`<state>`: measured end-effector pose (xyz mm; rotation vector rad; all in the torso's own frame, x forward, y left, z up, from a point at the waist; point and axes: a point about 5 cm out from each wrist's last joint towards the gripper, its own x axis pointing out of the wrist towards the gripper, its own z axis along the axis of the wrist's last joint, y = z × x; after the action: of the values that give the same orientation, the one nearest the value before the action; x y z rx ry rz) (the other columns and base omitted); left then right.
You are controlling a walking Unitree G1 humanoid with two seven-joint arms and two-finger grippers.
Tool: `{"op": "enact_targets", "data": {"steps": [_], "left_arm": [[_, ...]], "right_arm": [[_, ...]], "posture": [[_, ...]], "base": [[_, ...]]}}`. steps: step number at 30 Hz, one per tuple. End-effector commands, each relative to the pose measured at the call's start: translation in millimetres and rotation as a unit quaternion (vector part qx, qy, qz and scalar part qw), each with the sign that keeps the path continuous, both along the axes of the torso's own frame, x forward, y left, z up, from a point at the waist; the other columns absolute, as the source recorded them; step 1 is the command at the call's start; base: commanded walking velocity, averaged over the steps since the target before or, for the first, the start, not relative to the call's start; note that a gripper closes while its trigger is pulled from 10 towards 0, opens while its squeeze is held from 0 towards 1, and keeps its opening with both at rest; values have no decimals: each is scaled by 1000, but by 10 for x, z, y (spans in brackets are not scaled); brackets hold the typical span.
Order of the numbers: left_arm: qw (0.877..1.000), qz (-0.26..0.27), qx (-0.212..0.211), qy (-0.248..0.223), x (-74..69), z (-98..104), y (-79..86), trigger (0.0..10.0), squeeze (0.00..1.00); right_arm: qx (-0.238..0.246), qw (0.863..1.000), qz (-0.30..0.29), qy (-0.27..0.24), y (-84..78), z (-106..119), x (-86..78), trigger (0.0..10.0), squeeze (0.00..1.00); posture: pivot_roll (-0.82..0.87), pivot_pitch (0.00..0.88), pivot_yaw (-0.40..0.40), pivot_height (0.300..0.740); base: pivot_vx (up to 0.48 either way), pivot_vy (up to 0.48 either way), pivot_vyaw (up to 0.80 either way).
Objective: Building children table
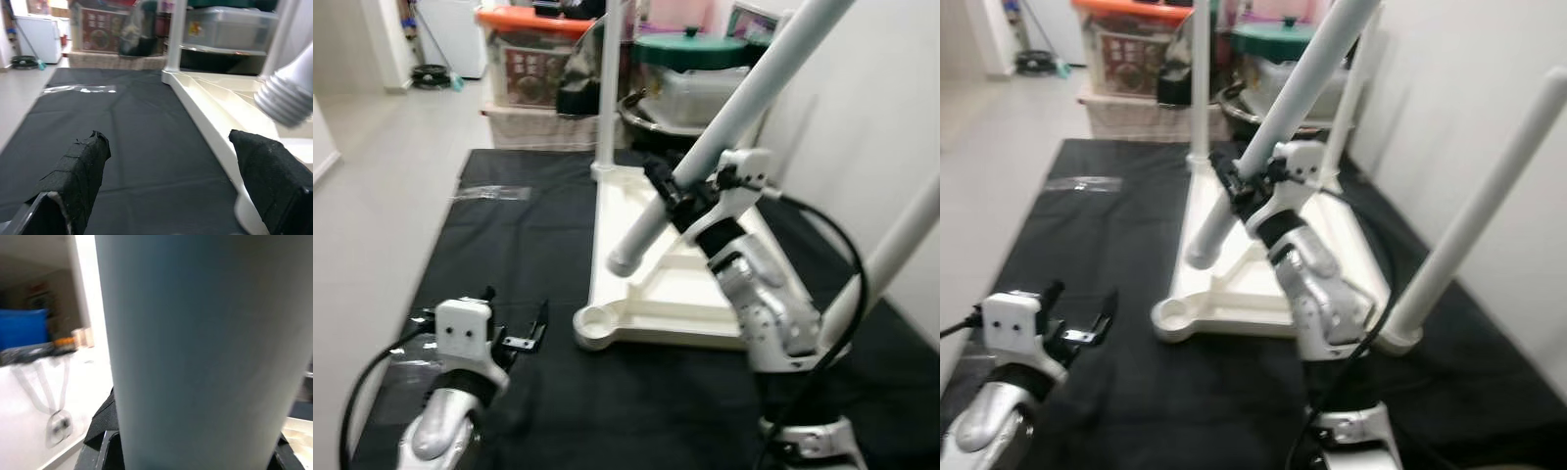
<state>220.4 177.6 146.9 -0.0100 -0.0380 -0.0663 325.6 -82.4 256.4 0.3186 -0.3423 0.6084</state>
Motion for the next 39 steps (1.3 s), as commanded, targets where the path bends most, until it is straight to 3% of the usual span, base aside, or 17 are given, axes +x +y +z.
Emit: {"op": "enact_targets", "data": {"steps": [1, 8, 14, 19, 29, 37, 39], "left_arm": [[1000, -1, 4, 5, 2, -30, -19, 10000, 0], [1000, -1, -3, 8, 10, -38, -21, 10000, 0], [1000, -3, -11, 6, 21, -43, -38, 10000, 0], [1000, -1, -10, 2, 23, -38, -32, 10000, 0], [1000, -3, -2, 4, 25, -56, -39, 10000, 0], [1000, -1, 5, 8, 21, -80, -41, 10000, 0], [1000, -2, 9, 8, 23, -88, -44, 10000, 0]], "right_arm": [[0, 1000, 3, -12, -34, 57, -21, 10000, 0], [-3, 1000, 13, -12, -29, 50, -18, 10000, 0], [-32, 999, 7, -24, -22, 38, -17, 10000, 0], [-22, 999, 11, -20, -10, 25, -20, 10000, 0], [-24, 1000, 6, -13, -20, 5, 13, 10000, 0], [-36, 999, -20, -9, -109, -1, 76, 10000, 0], [-29, 998, -52, 19, -216, -34, 164, 10000, 0]], "posture": [[66, 0, -115, 740], [68, 0, -113, 740], [69, 0, -114, 740], [70, 0, -115, 740], [70, 0, -117, 740], [69, 0, -116, 740], [68, 0, -117, 740]], "base": [[0, 0, 0], [0, 0, 0], [0, 480, 533], [0, 0, 685], [0, 0, 0], [0, 0, 0], [0, 0, -800]]}}
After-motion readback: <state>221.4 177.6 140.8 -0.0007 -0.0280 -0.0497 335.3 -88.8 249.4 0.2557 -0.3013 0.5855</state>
